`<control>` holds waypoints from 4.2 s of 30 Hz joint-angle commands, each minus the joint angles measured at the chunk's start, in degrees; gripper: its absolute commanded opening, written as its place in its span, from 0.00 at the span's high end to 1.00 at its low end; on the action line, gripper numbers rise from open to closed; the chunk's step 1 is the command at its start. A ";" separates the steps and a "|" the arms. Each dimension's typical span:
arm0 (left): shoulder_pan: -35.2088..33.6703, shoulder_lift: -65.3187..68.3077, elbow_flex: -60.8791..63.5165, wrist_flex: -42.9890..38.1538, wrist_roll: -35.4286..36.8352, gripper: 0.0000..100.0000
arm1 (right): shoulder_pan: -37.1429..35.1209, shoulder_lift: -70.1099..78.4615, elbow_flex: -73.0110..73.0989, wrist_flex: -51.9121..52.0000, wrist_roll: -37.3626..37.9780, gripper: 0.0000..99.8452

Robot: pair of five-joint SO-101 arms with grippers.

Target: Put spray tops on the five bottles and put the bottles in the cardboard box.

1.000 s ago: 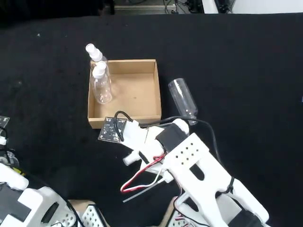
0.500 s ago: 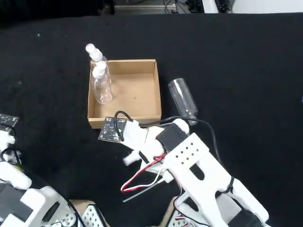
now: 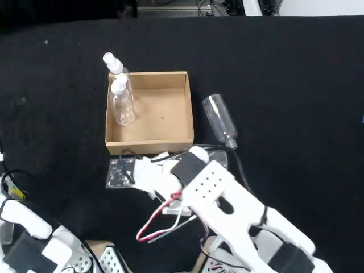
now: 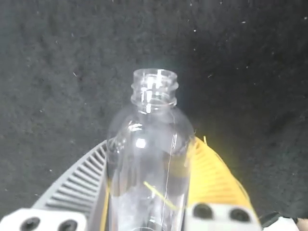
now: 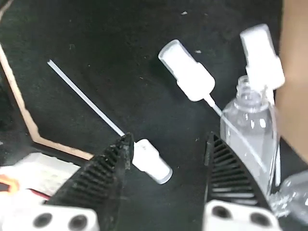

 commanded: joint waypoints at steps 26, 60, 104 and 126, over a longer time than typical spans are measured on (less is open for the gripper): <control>-9.01 13.27 -12.88 -0.79 -4.57 0.97 | -2.64 19.03 -1.80 -16.88 13.71 0.78; -9.27 13.27 -12.97 -0.35 -4.48 0.97 | 4.22 26.68 1.71 -23.12 20.92 0.85; 32.92 -55.74 -3.82 3.16 43.52 0.97 | 28.22 -14.99 -39.87 -20.48 -51.52 0.99; 79.25 -58.81 6.11 -17.67 60.48 0.97 | 27.87 -14.99 -49.01 -35.34 -62.33 0.99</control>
